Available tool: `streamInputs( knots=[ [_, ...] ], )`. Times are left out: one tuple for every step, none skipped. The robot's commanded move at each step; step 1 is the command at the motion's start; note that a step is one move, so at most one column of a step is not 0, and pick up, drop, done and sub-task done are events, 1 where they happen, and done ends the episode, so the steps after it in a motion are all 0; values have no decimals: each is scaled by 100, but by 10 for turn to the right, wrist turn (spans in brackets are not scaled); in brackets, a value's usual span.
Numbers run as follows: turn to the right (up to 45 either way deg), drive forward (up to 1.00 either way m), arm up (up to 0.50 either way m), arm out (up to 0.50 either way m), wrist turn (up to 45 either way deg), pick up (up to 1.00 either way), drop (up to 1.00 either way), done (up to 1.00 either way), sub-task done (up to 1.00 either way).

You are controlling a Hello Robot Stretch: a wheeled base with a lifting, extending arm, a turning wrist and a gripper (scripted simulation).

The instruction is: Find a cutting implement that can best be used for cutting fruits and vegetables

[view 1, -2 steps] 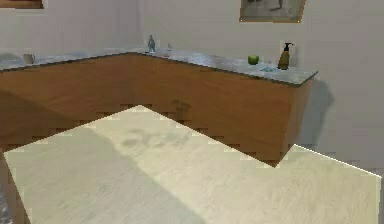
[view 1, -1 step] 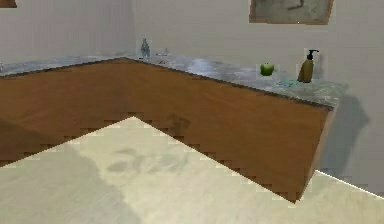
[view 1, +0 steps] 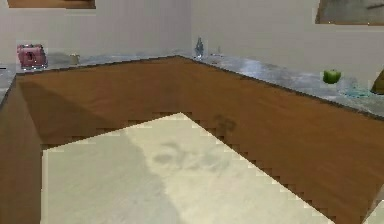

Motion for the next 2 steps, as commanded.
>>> streamInputs(
  knots=[
    [0,100,0,0,0,0,0,0,0],
    [0,100,0,0,0,0,0,0,0]
  ],
)
